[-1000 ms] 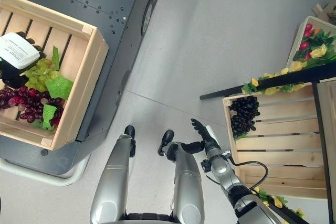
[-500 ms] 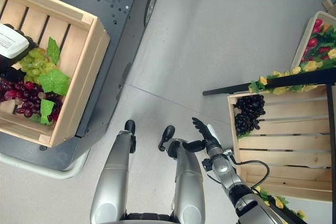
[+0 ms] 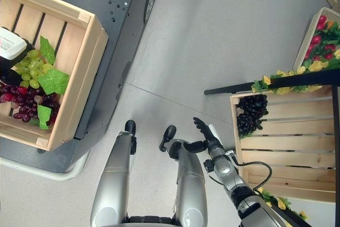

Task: Pick up the fruits from the basket on one side to the basket on the other side

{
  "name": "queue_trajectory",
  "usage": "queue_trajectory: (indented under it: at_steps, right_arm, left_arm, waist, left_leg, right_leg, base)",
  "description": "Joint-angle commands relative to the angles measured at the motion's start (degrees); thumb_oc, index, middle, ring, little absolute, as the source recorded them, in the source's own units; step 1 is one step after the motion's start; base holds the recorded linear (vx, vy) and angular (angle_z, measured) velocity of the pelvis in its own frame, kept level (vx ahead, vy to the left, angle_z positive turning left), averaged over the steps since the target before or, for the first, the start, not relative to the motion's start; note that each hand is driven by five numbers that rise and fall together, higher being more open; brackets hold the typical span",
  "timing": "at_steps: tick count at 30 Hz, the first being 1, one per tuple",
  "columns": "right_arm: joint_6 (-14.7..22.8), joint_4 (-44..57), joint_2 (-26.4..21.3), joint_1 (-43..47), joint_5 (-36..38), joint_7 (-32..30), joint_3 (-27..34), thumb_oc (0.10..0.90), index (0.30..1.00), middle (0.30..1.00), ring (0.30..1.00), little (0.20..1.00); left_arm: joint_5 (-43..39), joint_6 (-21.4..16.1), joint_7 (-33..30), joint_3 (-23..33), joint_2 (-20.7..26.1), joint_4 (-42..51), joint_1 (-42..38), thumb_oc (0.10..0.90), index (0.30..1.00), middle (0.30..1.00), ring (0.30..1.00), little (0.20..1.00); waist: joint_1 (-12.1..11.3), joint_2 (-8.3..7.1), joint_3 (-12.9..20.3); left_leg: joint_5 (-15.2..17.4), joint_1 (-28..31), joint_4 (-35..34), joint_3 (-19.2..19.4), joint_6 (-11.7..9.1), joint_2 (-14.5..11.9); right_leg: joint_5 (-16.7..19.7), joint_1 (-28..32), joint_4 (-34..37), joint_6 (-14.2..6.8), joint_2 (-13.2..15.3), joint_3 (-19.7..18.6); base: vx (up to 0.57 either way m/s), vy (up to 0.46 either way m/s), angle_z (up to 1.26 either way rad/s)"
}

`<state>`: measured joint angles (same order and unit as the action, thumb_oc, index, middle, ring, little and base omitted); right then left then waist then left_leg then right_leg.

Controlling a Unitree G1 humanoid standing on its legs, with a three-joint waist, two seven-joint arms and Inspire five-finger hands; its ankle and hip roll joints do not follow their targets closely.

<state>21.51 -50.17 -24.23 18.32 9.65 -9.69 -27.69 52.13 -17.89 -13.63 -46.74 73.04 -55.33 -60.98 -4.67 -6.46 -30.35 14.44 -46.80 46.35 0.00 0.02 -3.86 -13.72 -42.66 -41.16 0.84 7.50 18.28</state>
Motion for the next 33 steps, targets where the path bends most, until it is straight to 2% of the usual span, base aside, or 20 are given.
queue_trajectory:
  at_steps: [1,6,9,16,17,22,23,24,28,33]
  right_arm:
    - [3.8,1.9,-4.8,-1.8,3.3,-2.2,2.0,0.8,0.9,0.9,0.9,0.9]
    - [3.9,2.0,-4.9,-2.3,3.6,-2.1,2.3,0.8,0.9,0.9,0.9,0.9]
    - [3.7,2.1,-4.9,-2.5,3.5,-2.2,2.6,0.8,0.9,0.9,0.9,0.9]
    - [3.3,2.8,-4.6,-3.1,3.2,-2.2,3.0,0.8,0.9,0.9,0.9,0.9]
    - [3.5,2.8,-4.4,-3.4,3.1,-2.3,3.0,0.8,0.9,0.9,0.9,0.9]
    - [2.2,4.4,-3.4,-4.2,2.4,-2.9,3.5,0.8,0.9,0.9,0.9,0.9]
    - [1.5,4.6,-3.1,-4.4,2.0,-3.0,3.7,0.8,0.9,0.9,0.9,0.9]
    - [1.5,4.7,-3.1,-4.5,1.9,-3.1,3.7,0.8,0.9,0.9,0.9,0.9]
    - [0.4,5.5,-2.0,-5.9,0.7,-3.5,4.4,0.8,0.9,0.9,0.9,0.9]
    - [-0.7,6.8,-1.2,-7.0,0.1,-3.8,5.1,0.8,0.9,0.9,0.9,0.9]
  left_arm:
    - [0.6,-1.0,-3.2,0.3,0.7,-2.2,1.9,0.4,0.3,0.3,0.3,0.3]
    - [0.1,-3.7,-9.3,0.4,1.0,-1.2,1.0,0.4,0.3,0.3,0.3,0.3]
    - [-2.1,-4.7,-10.7,0.9,1.2,-0.6,1.0,0.4,0.3,0.3,0.3,0.3]
    - [-18.6,-4.5,-13.5,7.6,1.0,0.5,5.9,0.4,0.3,0.3,0.3,0.3]
    - [-23.1,-5.1,-13.9,10.0,0.7,-0.1,7.4,0.4,0.3,0.3,0.3,0.3]
    - [-31.6,-7.5,-17.1,21.7,-0.9,-0.3,14.6,0.4,0.3,0.3,0.3,0.3]
    - [-36.0,-8.7,-17.4,26.0,-1.5,-0.7,16.8,0.4,0.3,0.3,0.3,0.3]
    - [-36.4,-8.8,-17.5,26.6,-1.6,-0.6,17.2,0.4,0.3,0.3,0.3,0.3]
    - [-49.5,-11.2,-16.9,38.5,-4.0,1.1,22.6,0.4,0.3,0.3,0.3,0.3]
    - [-57.6,-12.0,-14.7,46.2,-7.3,6.3,27.9,0.4,0.3,0.3,0.3,0.3]
  waist:
    - [-0.7,0.62,0.6]
    - [-0.5,0.87,0.6]
    - [-0.5,1.2,0.6]
    - [-0.8,2.26,0.6]
    - [-0.8,2.43,0.6]
    - [-1.3,2.82,0.6]
    - [-1.4,3.07,0.6]
    - [-1.3,3.11,0.6]
    - [-1.2,3.76,0.6]
    - [-1.2,4.5,1.7]
  left_leg:
    - [-3.0,3.4,-11.6,3.2,4.9,3.4]
    - [-2.7,4.0,-11.4,3.5,4.8,3.4]
    - [-2.6,4.7,-11.3,3.7,4.9,3.4]
    - [-2.2,7.5,-11.7,4.4,5.1,3.9]
    - [-2.0,8.4,-11.7,4.4,5.2,4.0]
    - [-1.3,12.6,-12.2,5.0,5.5,4.4]
    - [-0.9,14.5,-12.4,5.2,5.6,4.6]
    - [-0.9,14.7,-12.4,5.2,5.6,4.6]
    - [0.4,20.5,-12.8,5.4,6.1,5.4]
    - [0.9,25.8,-14.8,5.1,6.3,6.0]
  right_leg:
    - [2.5,2.5,-0.7,-1.9,-0.5,0.7]
    - [2.2,3.0,-0.4,-1.7,-0.6,0.3]
    - [2.0,3.5,-0.4,-1.7,-0.5,0.0]
    - [2.0,5.7,0.0,-1.7,-0.5,-0.9]
    - [2.0,6.4,0.2,-1.8,-0.4,-1.1]
    - [2.0,10.2,1.2,-2.0,0.1,-1.3]
    - [1.9,12.0,1.6,-2.1,0.3,-1.5]
    - [1.9,12.2,1.7,-2.1,0.3,-1.6]
    - [1.8,17.3,2.4,-2.4,0.8,-2.6]
    - [1.9,21.9,4.4,-2.7,1.1,-3.5]
  base:
    - [0.0,0.0,0.0]
    - [0.0,0.0,0.0]
    - [0.0,0.0,0.0]
    - [0.0,-0.005,-0.02]
    - [0.01,-0.024,-0.04]
    - [0.0,-0.029,-0.04]
    - [0.0,-0.009,-0.05]
    - [0.0,-0.01,-0.14]
    - [0.02,-0.007,-0.08]
    - [0.04,-0.026,-0.12]
